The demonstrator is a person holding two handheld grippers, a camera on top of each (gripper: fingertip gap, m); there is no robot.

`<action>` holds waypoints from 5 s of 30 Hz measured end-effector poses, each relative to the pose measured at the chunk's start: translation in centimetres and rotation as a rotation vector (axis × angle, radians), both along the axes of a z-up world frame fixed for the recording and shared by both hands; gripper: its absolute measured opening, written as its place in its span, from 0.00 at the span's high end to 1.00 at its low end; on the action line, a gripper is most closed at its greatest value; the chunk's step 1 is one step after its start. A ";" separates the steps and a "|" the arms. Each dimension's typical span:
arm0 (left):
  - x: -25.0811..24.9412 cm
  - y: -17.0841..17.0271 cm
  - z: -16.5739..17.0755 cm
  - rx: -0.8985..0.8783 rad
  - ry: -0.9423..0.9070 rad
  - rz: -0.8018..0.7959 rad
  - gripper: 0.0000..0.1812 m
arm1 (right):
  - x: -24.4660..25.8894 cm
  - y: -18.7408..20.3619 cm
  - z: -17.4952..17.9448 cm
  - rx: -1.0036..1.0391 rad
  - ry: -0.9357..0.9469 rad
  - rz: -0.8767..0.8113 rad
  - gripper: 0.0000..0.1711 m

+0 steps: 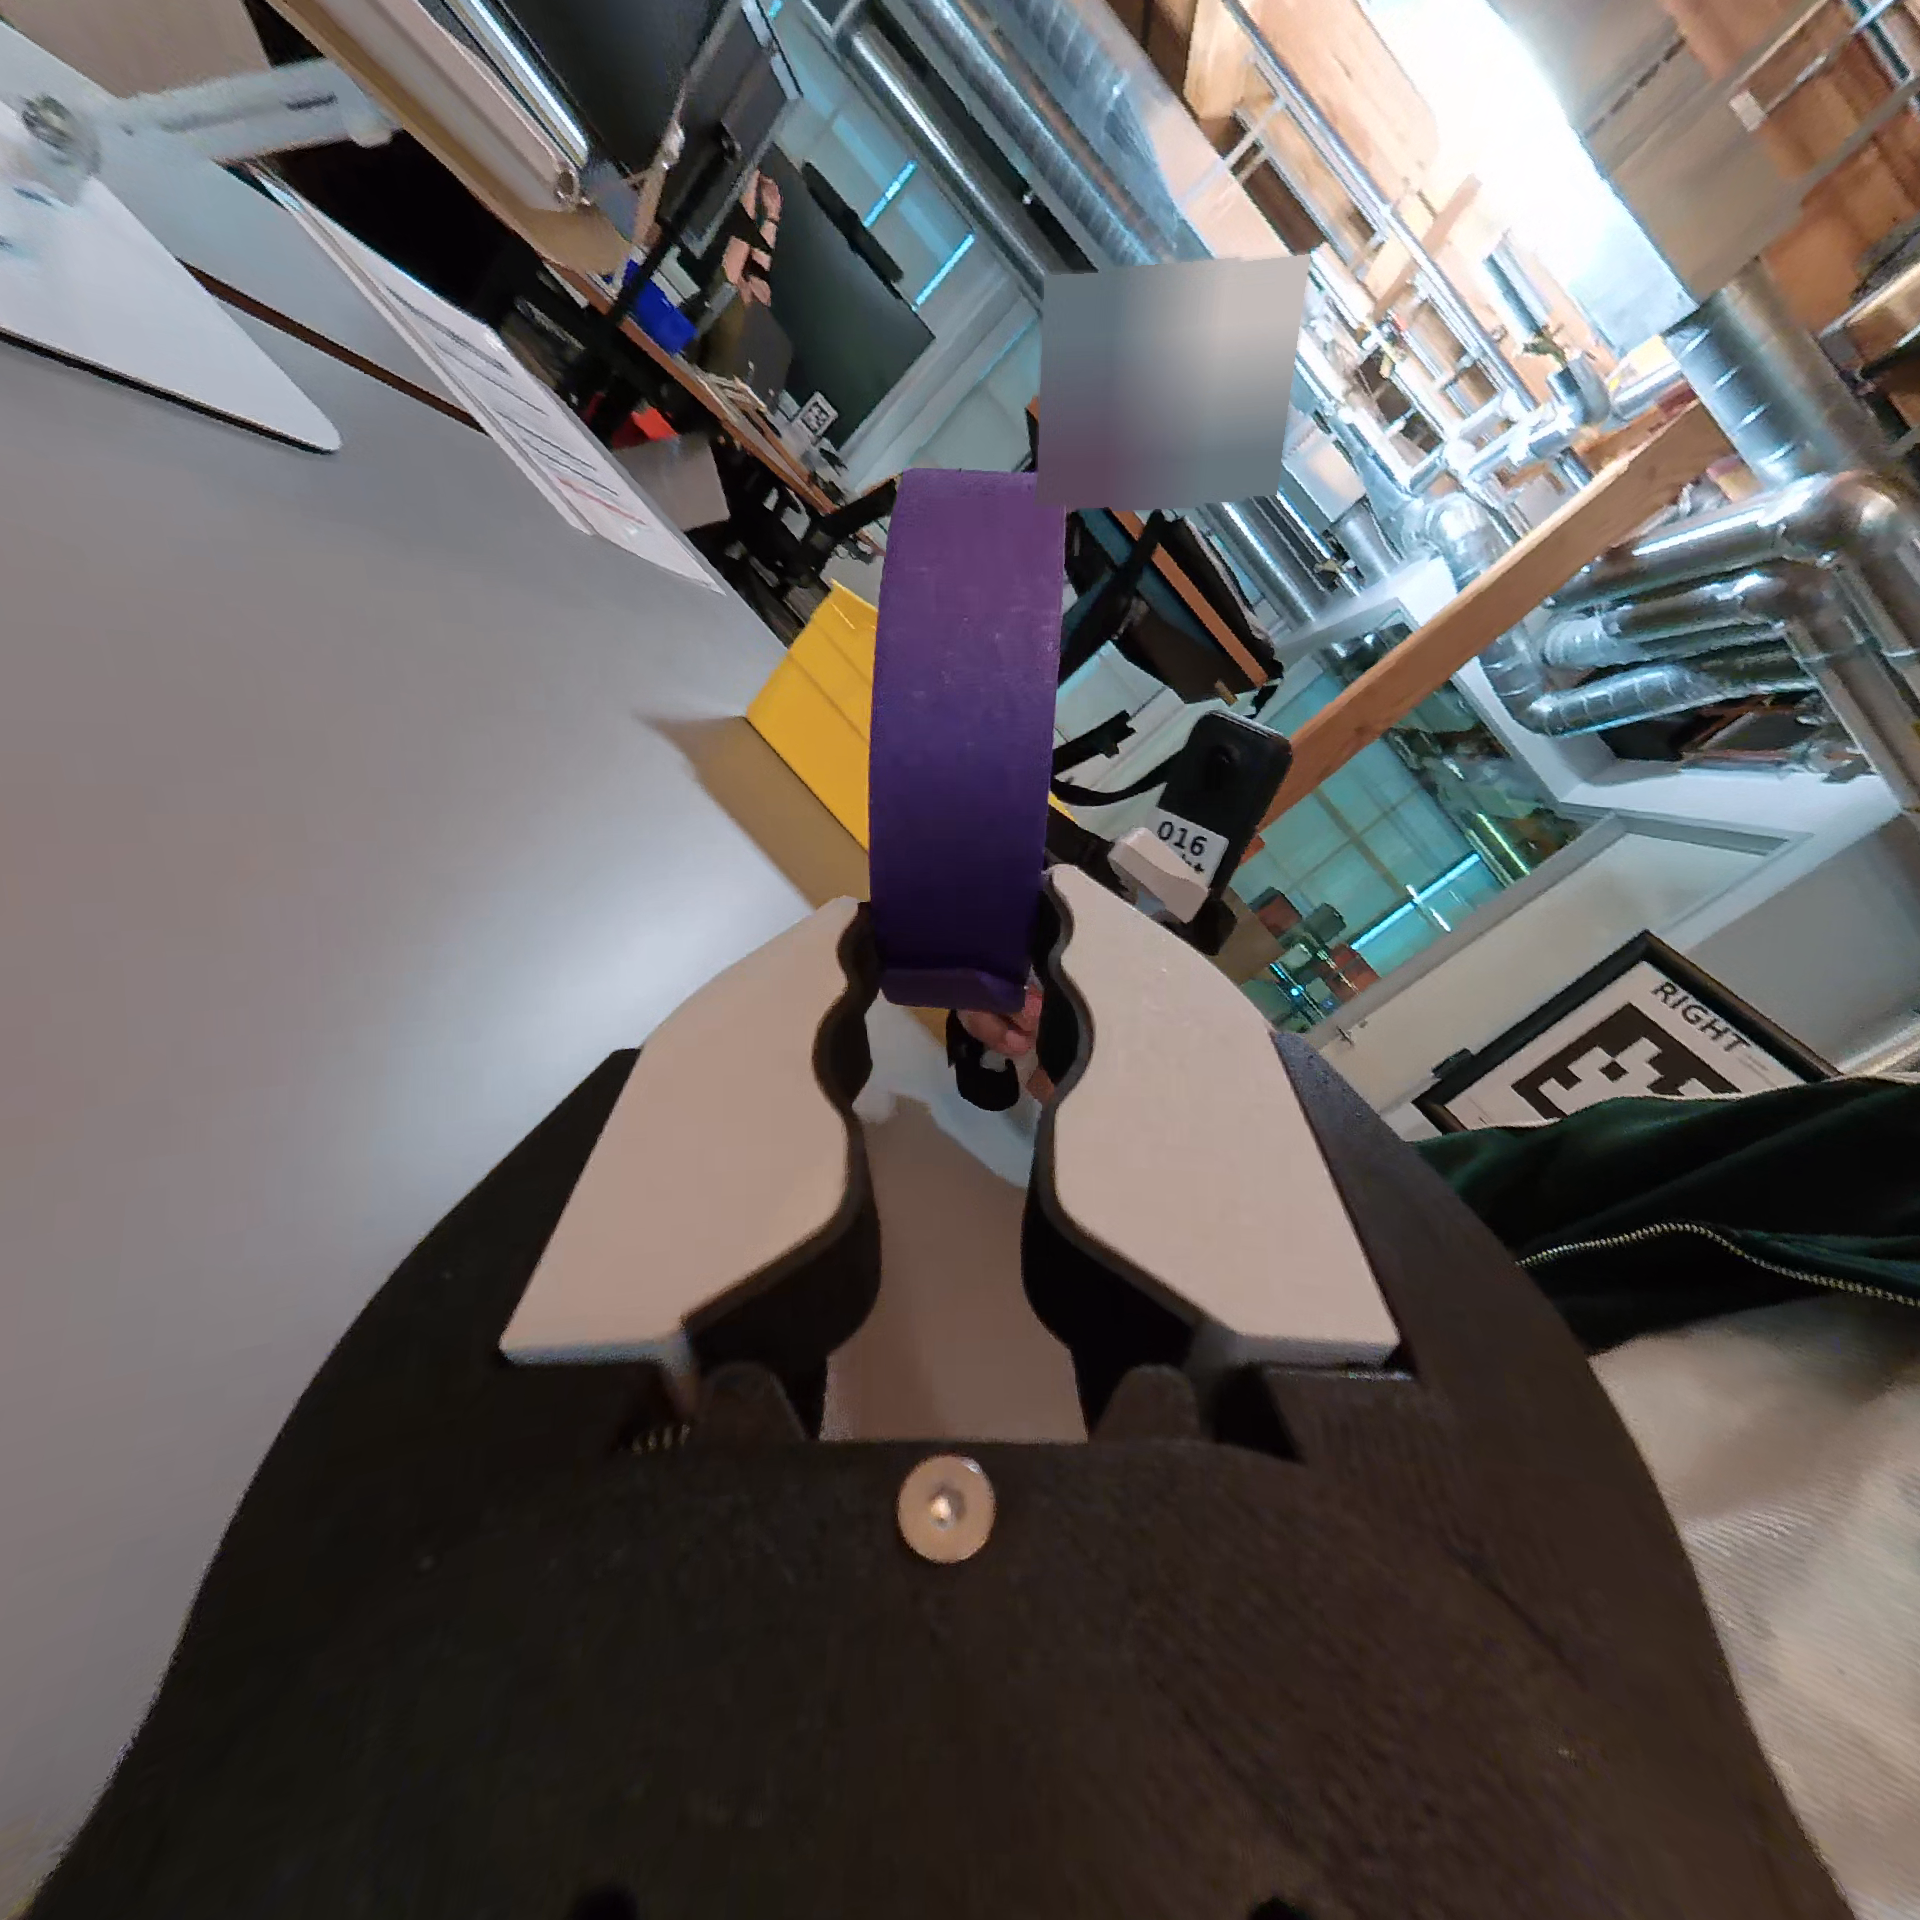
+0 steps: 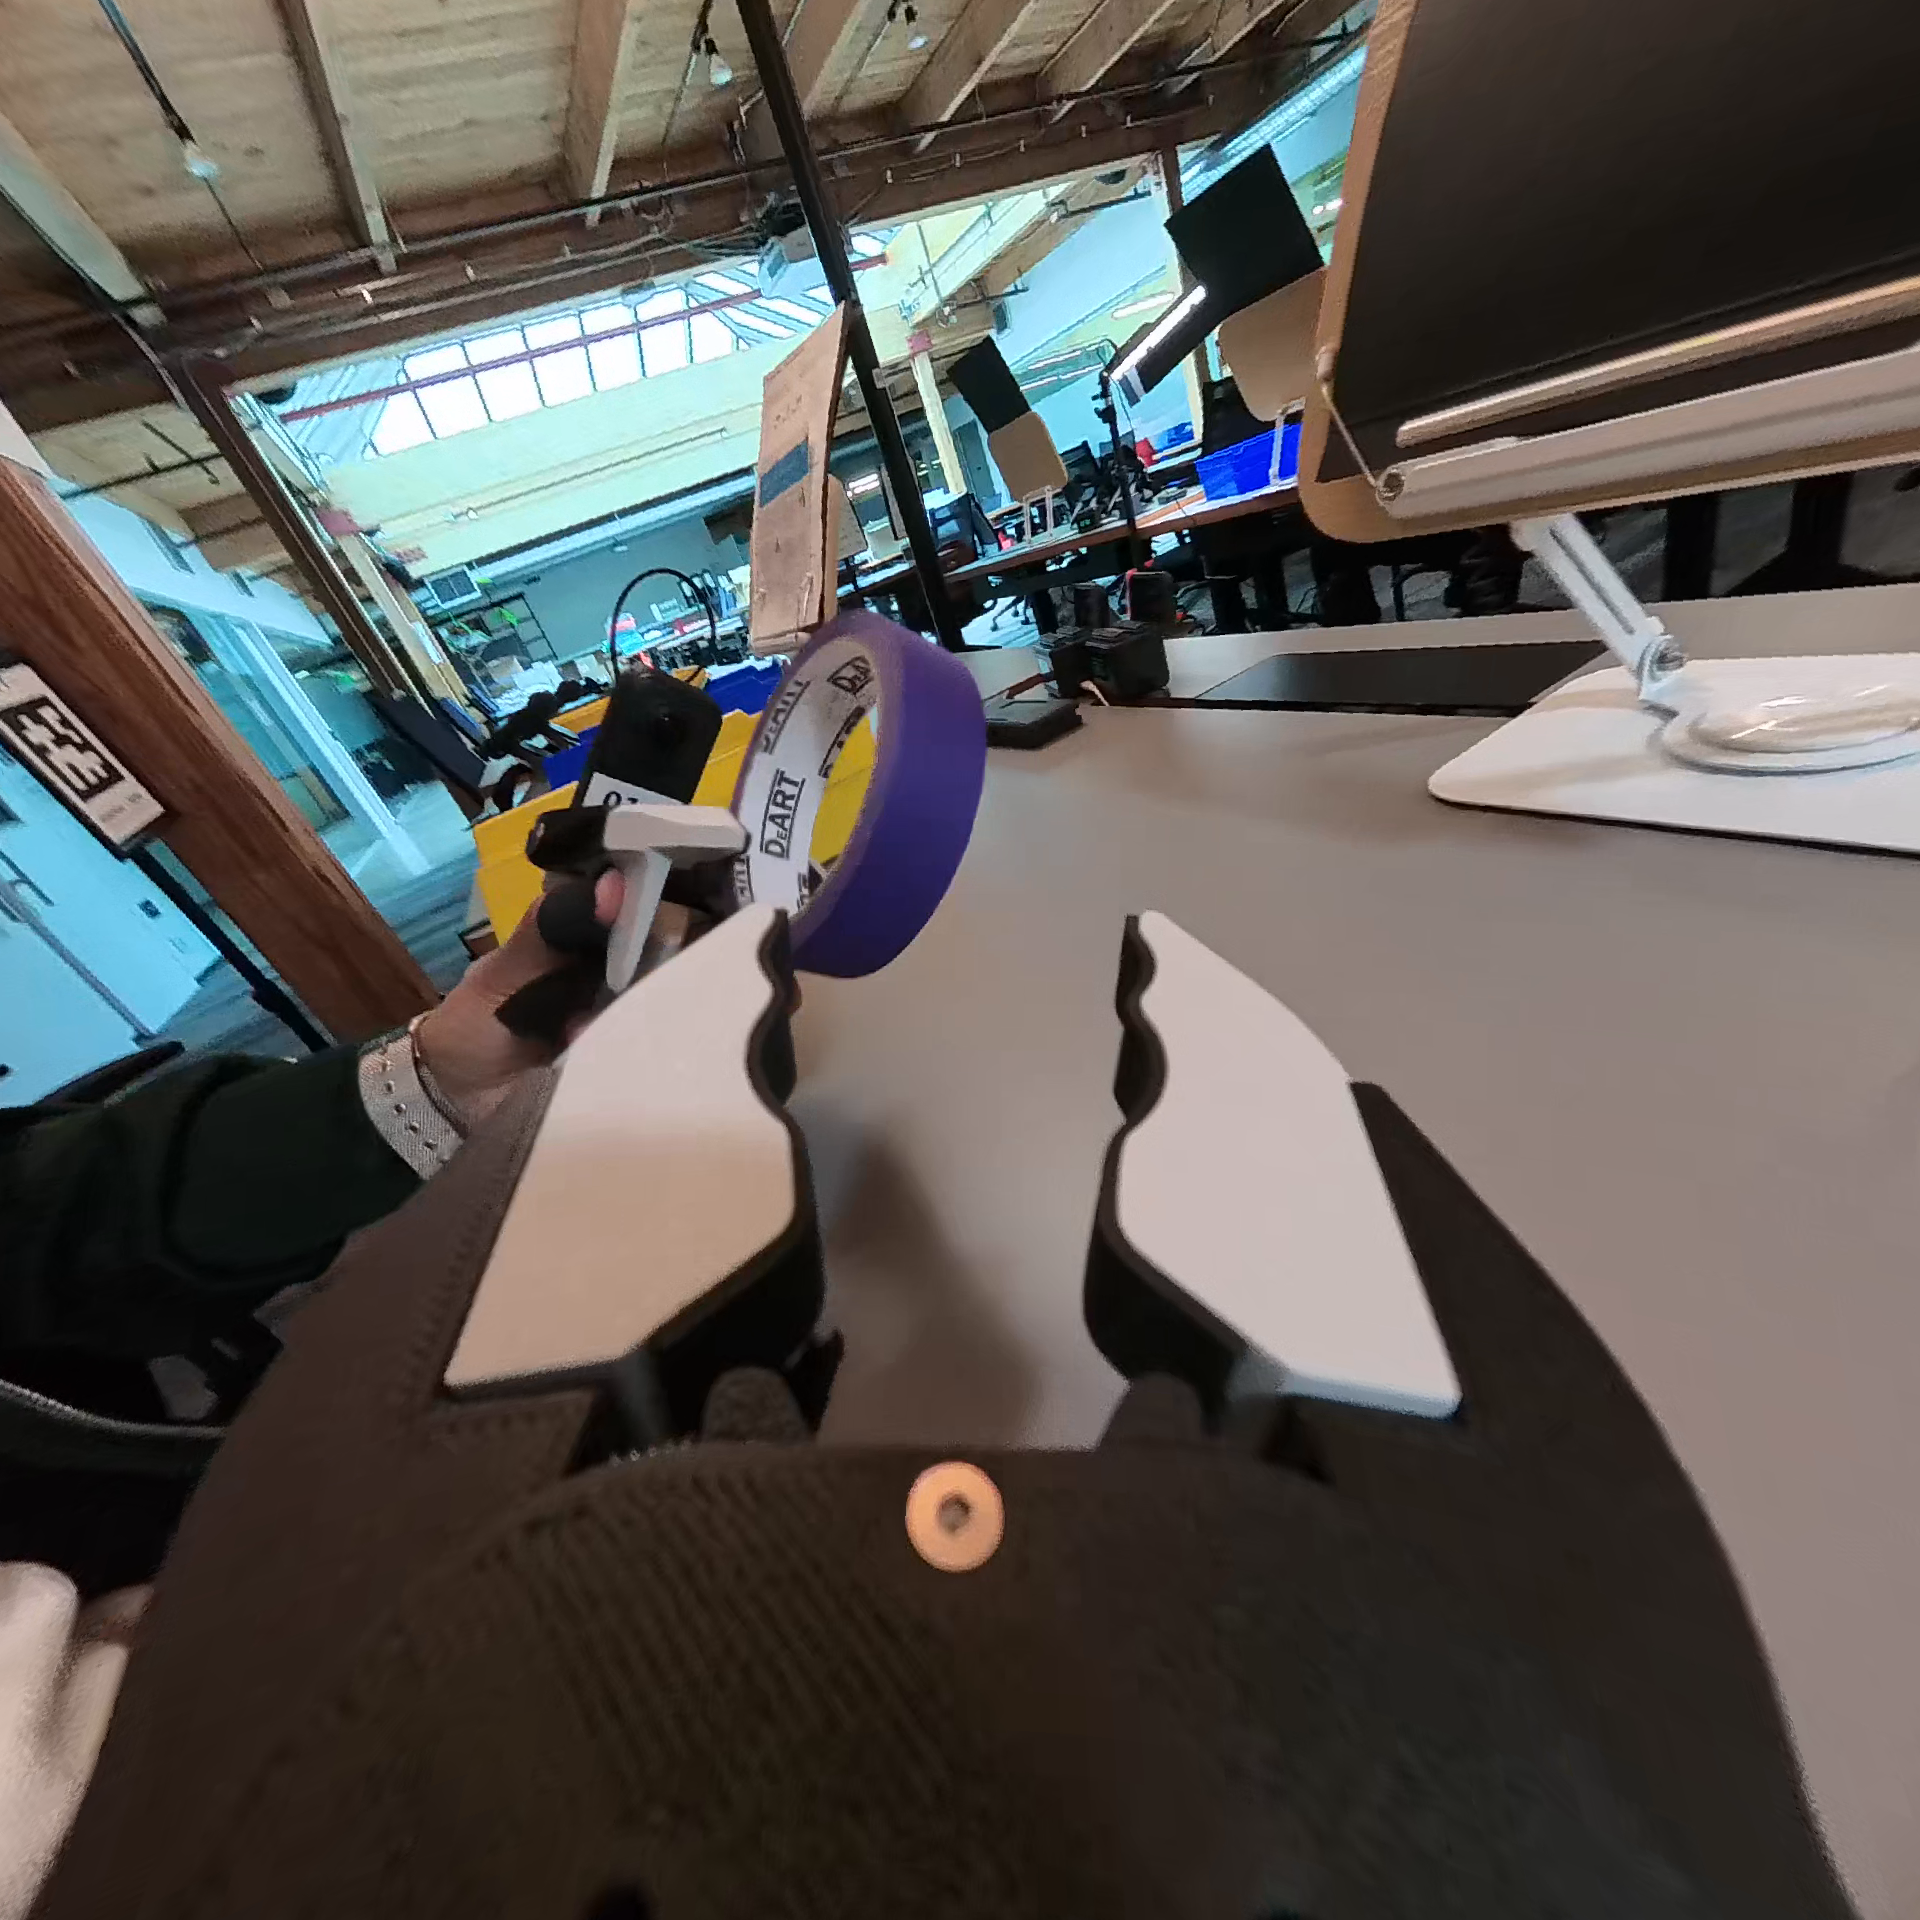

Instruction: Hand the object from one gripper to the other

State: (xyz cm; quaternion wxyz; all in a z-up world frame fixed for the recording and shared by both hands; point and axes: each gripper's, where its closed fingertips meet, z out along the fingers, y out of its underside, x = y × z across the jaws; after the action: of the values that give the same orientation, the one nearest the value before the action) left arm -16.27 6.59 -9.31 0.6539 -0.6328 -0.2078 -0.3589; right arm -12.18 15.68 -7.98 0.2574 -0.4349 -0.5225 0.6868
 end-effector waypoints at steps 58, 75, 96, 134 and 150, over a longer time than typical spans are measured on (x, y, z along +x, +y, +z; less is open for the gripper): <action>2.4 1.7 0.4 0.017 0.081 0.008 0.71 | 1.4 -4.5 -1.2 0.576 0.062 0.075 0.94; 4.6 2.3 -0.9 -0.032 0.285 -0.106 0.78 | 6.1 -10.5 2.7 -0.107 0.037 0.639 0.94; 5.4 2.4 -0.2 0.020 0.409 -0.091 0.95 | 7.1 -13.4 1.7 -0.019 0.049 0.678 0.93; 10.0 2.5 -0.9 0.025 0.337 -0.366 0.95 | 5.8 -13.2 0.6 0.312 0.273 0.454 0.28; 8.9 2.3 -0.2 0.059 0.226 -0.339 0.79 | 4.8 -10.8 1.4 0.245 0.213 0.395 0.33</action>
State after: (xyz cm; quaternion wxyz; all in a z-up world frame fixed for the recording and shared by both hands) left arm -7.40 8.93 -9.50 0.6217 -0.6756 -0.0131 -0.3962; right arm -7.41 4.91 -6.56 0.2225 -0.2151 -0.6467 0.6971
